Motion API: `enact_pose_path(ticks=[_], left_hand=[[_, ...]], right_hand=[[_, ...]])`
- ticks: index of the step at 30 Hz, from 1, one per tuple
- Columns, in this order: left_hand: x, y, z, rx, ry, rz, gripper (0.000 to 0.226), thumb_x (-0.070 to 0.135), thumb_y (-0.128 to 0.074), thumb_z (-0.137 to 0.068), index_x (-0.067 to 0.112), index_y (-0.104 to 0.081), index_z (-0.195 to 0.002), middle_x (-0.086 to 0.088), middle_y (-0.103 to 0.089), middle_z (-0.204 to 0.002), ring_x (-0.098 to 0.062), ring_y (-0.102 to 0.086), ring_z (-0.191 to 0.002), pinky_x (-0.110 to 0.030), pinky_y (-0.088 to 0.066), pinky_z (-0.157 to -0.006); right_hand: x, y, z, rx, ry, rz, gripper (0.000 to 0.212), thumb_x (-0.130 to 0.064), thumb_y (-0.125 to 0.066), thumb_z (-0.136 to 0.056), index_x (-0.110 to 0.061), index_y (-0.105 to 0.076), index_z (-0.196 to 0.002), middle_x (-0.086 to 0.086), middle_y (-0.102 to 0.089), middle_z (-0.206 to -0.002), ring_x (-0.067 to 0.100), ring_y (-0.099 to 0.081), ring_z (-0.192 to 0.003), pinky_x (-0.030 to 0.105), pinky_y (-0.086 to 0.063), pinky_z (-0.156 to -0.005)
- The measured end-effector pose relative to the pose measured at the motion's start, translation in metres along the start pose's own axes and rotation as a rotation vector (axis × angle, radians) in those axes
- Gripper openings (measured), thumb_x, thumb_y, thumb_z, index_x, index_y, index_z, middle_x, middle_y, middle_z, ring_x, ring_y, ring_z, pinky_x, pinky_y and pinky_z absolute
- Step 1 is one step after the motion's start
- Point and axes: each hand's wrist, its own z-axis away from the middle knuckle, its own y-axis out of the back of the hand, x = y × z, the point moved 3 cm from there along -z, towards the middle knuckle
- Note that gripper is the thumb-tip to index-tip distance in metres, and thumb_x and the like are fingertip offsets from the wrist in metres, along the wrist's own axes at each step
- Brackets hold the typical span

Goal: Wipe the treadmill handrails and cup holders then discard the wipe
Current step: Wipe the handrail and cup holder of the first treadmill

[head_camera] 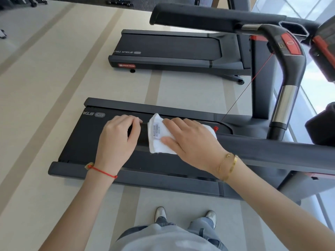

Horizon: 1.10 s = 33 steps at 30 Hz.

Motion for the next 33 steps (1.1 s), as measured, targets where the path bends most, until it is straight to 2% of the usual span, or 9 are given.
enact_pose_path(ticks=[2, 4, 8, 10, 14, 18, 22, 33], left_hand=[[0.002, -0.001, -0.001, -0.028, 0.012, 0.015, 0.031, 0.013, -0.042, -0.100, 0.006, -0.071, -0.092, -0.004, -0.070, -0.087, -0.025, -0.063, -0.084, -0.043, -0.051, -0.081], [0.003, -0.001, -0.001, -0.040, 0.005, 0.005, 0.030, 0.012, -0.042, -0.100, 0.004, -0.070, -0.094, -0.005, -0.070, -0.088, -0.026, -0.062, -0.085, -0.043, -0.050, -0.083], [0.004, -0.002, 0.000, -0.064, 0.006, -0.041, 0.025, 0.008, -0.045, -0.101, 0.002, -0.067, -0.090, -0.008, -0.066, -0.084, -0.028, -0.058, -0.080, -0.042, -0.048, -0.079], [0.004, -0.002, 0.000, -0.070, 0.020, -0.071, 0.025, 0.007, -0.046, -0.101, 0.001, -0.064, -0.085, -0.009, -0.064, -0.081, -0.031, -0.055, -0.077, -0.043, -0.045, -0.076], [0.009, -0.003, 0.001, -0.034, 0.019, -0.078, 0.024, 0.006, -0.047, -0.100, 0.003, -0.066, -0.086, -0.006, -0.065, -0.079, -0.028, -0.054, -0.074, -0.040, -0.044, -0.077], [0.029, -0.008, 0.002, -0.004, -0.033, -0.104, 0.023, 0.007, -0.048, -0.099, 0.006, -0.064, -0.083, -0.003, -0.062, -0.074, -0.027, -0.055, -0.071, -0.038, -0.043, -0.082], [0.056, -0.023, 0.002, -0.032, -0.103, -0.096, 0.021, 0.008, -0.048, -0.098, 0.008, -0.062, -0.083, -0.002, -0.065, -0.077, -0.026, -0.058, -0.073, -0.040, -0.044, -0.085], [0.149, -0.086, -0.001, -0.161, -0.206, -0.027, 0.023, 0.012, -0.045, -0.098, 0.009, -0.060, -0.081, -0.002, -0.061, -0.075, -0.023, -0.053, -0.070, -0.036, -0.042, -0.071]], right_hand=[[-0.002, -0.003, 0.011, 0.052, -0.013, 0.041, 0.055, -0.048, -0.022, -0.103, -0.011, -0.043, -0.138, 0.002, -0.057, -0.121, 0.026, -0.054, -0.093, 0.039, -0.045, -0.085], [-0.006, -0.005, 0.012, 0.087, -0.027, 0.040, 0.056, -0.047, -0.021, -0.103, -0.010, -0.046, -0.137, 0.004, -0.057, -0.122, 0.028, -0.055, -0.094, 0.041, -0.045, -0.084], [-0.017, -0.003, -0.012, 0.084, -0.094, 0.066, 0.065, -0.054, -0.001, -0.099, -0.018, -0.048, -0.126, -0.002, -0.058, -0.104, 0.022, -0.053, -0.082, 0.035, -0.043, -0.076], [-0.022, -0.004, -0.018, 0.115, -0.110, 0.089, 0.067, -0.054, 0.003, -0.097, -0.020, -0.050, -0.120, -0.003, -0.058, -0.096, 0.020, -0.050, -0.076, 0.032, -0.039, -0.071], [-0.020, -0.009, -0.007, 0.189, -0.128, 0.102, 0.066, -0.053, -0.001, -0.101, -0.017, -0.053, -0.122, 0.000, -0.056, -0.096, 0.022, -0.044, -0.075, 0.034, -0.038, -0.071], [-0.010, -0.012, 0.014, 0.236, -0.145, 0.099, 0.061, -0.053, -0.012, -0.104, -0.014, -0.055, -0.125, 0.003, -0.058, -0.103, 0.025, -0.049, -0.081, 0.039, -0.042, -0.077], [0.011, -0.014, 0.041, 0.314, -0.186, 0.106, 0.056, -0.051, -0.023, -0.104, -0.012, -0.057, -0.124, 0.005, -0.060, -0.109, 0.028, -0.054, -0.087, 0.040, -0.045, -0.080], [0.089, -0.017, 0.122, 0.452, -0.300, 0.165, 0.049, -0.048, -0.033, -0.104, -0.011, -0.058, -0.123, 0.006, -0.060, -0.114, 0.029, -0.056, -0.100, 0.039, -0.041, -0.093]])
